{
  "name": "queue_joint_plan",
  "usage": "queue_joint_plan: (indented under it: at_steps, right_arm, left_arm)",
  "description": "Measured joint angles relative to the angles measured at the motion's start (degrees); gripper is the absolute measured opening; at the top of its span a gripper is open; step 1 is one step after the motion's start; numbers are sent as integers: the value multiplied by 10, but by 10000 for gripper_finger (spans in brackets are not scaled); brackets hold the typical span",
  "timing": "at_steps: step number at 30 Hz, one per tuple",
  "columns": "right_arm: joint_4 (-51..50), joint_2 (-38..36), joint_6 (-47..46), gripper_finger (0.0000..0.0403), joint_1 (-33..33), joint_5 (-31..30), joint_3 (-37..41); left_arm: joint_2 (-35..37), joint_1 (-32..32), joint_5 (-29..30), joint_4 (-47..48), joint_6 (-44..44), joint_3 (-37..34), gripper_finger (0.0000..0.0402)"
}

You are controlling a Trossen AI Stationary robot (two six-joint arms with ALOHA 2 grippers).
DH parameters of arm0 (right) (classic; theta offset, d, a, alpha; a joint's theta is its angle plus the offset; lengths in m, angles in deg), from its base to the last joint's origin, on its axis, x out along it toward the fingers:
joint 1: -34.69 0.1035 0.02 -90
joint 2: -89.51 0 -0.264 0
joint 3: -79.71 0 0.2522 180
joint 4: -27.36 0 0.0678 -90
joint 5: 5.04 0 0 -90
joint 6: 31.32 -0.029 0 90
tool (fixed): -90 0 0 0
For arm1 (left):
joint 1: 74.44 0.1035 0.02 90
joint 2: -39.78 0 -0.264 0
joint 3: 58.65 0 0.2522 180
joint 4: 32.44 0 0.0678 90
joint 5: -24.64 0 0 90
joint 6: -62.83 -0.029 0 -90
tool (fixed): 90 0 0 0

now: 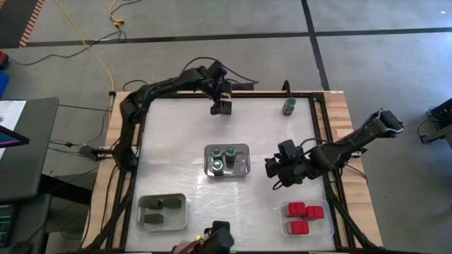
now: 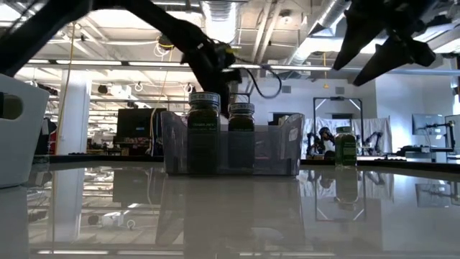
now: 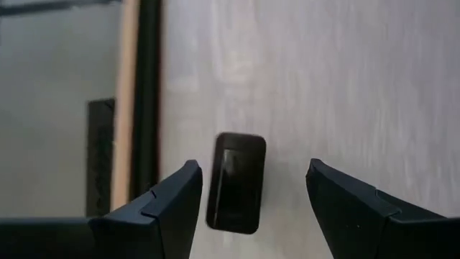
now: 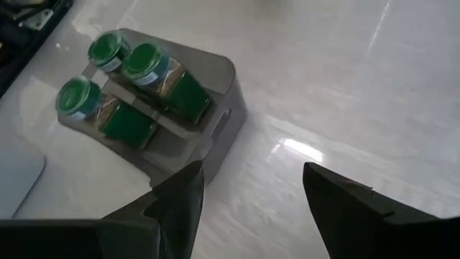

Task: Sort spices by type
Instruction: Put the black seasoning can into the grey bin

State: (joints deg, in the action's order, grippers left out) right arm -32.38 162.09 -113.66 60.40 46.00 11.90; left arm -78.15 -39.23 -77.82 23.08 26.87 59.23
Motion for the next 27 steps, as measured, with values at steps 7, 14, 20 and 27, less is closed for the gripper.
queue_joint_plan:
  at_steps: [7, 14, 20, 27]
  right_arm:
    - [3, 0, -3, 264, -17, 0, 0]
    - [3, 0, -3, 264, -26, 0, 0]
    - [3, 0, -3, 264, -30, 0, 0]
    - [9, 1, -3, 264, -34, 2, 0]
  left_arm:
    - [-66, 0, -1, 58, -26, 71, 240]
    - [-71, 6, 3, 57, -56, 75, 240]
    - [-80, 12, -3, 57, -58, 73, 240]
    - [-90, 12, -11, 52, -56, 71, 240]
